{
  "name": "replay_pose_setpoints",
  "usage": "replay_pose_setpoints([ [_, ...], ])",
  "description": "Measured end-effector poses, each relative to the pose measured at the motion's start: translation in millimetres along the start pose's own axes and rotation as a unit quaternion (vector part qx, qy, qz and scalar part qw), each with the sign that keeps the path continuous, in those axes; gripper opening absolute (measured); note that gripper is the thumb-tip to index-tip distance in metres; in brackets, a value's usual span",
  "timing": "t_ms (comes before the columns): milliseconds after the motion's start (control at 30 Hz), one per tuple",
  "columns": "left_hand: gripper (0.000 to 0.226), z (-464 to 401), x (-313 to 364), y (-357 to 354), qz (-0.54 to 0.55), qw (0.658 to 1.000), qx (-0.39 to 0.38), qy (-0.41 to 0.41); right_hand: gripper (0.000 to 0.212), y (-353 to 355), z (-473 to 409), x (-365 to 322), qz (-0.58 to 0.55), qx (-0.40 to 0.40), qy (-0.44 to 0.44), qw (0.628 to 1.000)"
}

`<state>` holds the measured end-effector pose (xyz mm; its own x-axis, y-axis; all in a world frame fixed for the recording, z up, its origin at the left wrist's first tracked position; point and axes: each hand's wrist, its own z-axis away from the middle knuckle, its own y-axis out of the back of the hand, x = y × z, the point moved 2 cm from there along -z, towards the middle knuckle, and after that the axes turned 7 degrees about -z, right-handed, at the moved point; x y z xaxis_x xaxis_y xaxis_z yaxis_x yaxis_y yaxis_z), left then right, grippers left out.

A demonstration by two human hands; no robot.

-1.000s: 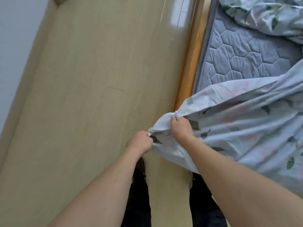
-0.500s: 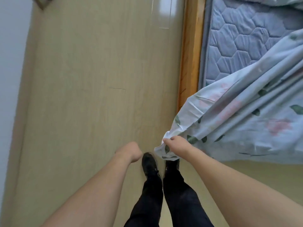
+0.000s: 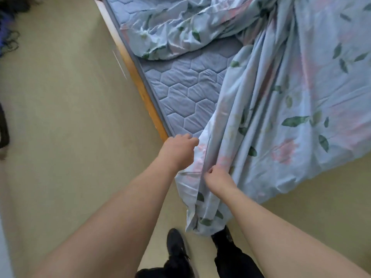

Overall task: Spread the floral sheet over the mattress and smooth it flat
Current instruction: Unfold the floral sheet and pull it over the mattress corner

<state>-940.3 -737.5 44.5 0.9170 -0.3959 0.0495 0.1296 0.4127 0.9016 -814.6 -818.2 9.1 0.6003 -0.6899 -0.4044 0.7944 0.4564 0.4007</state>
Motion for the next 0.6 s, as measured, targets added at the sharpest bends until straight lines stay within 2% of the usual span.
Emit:
replay_pose_setpoints([
  [67,0.045,-29,5,-3,-0.080,0.991,-0.023,-0.102,0.034,-9,-12,-2,-0.016,-0.007,0.002,1.000],
  [133,0.055,-52,9,-17,-0.175,0.959,-0.081,-0.207,0.035,-25,-25,1,-0.025,-0.018,-0.016,0.999],
  [233,0.053,-69,5,-31,-0.280,0.908,-0.097,-0.296,0.035,-47,-31,6,-0.038,-0.015,-0.054,0.998],
  [367,0.042,-83,-8,-32,-0.306,0.874,-0.009,-0.378,0.033,-67,-34,4,-0.081,-0.004,-0.110,0.991],
  [500,0.017,-75,-29,-22,-0.249,0.823,0.085,-0.503,0.029,-74,-26,-13,-0.108,0.029,-0.158,0.981],
  [600,0.020,-72,-53,-5,-0.270,0.833,0.002,-0.483,0.031,-75,-18,-36,-0.120,0.043,-0.158,0.979],
])
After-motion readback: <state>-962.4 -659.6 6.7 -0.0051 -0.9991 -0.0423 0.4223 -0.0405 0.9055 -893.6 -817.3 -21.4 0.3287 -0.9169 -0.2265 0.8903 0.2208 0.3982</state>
